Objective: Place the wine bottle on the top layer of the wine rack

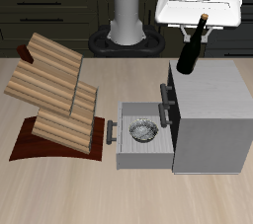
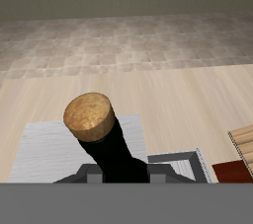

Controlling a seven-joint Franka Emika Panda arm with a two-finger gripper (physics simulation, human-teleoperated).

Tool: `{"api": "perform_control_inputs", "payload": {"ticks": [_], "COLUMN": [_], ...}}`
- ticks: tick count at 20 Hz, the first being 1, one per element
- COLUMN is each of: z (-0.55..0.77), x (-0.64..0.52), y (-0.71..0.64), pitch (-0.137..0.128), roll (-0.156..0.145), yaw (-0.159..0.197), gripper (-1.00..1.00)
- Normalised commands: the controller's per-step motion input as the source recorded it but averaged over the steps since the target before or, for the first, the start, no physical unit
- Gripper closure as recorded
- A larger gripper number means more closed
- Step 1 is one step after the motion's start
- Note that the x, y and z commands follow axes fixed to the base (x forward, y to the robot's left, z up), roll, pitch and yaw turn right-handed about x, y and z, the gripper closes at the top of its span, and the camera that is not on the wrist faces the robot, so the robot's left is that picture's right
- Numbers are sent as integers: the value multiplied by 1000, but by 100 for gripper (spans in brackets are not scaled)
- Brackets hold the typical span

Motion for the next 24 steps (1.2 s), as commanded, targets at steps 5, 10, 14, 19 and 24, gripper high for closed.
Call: {"api": "perform_control_inputs", "payload": {"ticks": [5,10,14,19,24], "z": [124,-29,-42,-4,121], "x": [-451,-353,-182,-131,-77], "y": [-396,-264,-287,-261,-119], "pitch": [47,42,101,115,24], "roll": [26,50,66,127,39], "yaw": [-269,-183,-230,-259,-121], "gripper": [100,100,100,100,100]}}
